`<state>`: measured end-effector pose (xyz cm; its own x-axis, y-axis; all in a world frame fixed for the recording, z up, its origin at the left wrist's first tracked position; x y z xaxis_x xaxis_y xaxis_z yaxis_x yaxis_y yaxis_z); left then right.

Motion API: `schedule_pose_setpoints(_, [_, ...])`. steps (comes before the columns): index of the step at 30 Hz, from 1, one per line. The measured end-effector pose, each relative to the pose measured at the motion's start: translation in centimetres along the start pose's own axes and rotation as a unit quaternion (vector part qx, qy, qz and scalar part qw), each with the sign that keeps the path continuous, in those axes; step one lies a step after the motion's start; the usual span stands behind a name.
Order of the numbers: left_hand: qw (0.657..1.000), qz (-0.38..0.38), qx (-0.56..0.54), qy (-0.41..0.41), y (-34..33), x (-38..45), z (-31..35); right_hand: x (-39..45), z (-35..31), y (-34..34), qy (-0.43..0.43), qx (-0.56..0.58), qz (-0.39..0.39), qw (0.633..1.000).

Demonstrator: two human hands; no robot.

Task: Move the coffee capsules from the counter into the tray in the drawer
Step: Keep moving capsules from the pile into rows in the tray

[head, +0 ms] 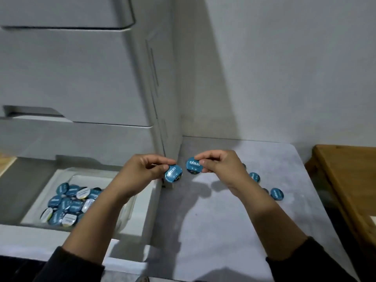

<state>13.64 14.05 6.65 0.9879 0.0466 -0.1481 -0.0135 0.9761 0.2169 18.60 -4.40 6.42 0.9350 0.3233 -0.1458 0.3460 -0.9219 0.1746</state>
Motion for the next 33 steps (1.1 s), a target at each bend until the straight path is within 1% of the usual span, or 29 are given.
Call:
schedule_pose_setpoints(5, [0.997,-0.032,0.057,0.03,8.2,-1.6,-2.6,0.1,-1.4,-9.1,0.002,-0.028,-0.082,0.996])
schedule_pose_setpoints(8, [0.991,-0.062,0.106,0.046,12.8,-1.9,-5.1,0.5,-1.2,-14.6,-0.011,-0.066,-0.111,0.992])
schedule_pose_setpoints(12, [0.984,-0.084,0.147,0.056,17.7,-0.6,-8.5,1.7,-0.2,-20.8,-0.036,-0.105,-0.114,0.987])
schedule_pose_setpoints(15, [0.979,-0.102,0.164,0.068,19.6,1.0,-11.2,3.0,0.8,-24.0,-0.049,-0.135,-0.097,0.985])
schedule_pose_setpoints(18, [0.969,-0.137,0.198,0.06,19.6,2.4,-12.8,4.3,2.2,-25.2,-0.065,-0.183,-0.065,0.979])
schedule_pose_setpoints(22, [0.963,-0.182,0.187,0.072,18.8,3.8,-14.7,5.3,3.1,-25.7,-0.061,-0.24,-0.038,0.968])
schedule_pose_setpoints(25, [0.957,-0.208,0.19,0.066,18.3,4.4,-15.5,6.1,3.6,-26.1,-0.072,-0.242,-0.034,0.967])
schedule_pose_setpoints(29, [0.95,-0.224,0.208,0.067,18.0,5.3,-16.5,7.1,4.3,-26.5,-0.093,-0.239,-0.037,0.966])
schedule_pose_setpoints(33, [0.943,-0.245,0.22,0.055,17.6,5.6,-17.2,7.8,4.6,-26.9,-0.103,-0.271,-0.05,0.956])
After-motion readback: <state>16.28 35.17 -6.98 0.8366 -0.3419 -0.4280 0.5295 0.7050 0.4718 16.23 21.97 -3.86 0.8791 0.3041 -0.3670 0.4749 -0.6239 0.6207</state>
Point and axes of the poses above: each hand's wrist, its own x-axis towards the middle knuckle, its own y-axis out of the back of the hand, z = x × y, the point moved 9 cm from there along x, towards the middle knuckle, and after that the axes turned 2 degrees about -x, right-handed, at the moved point
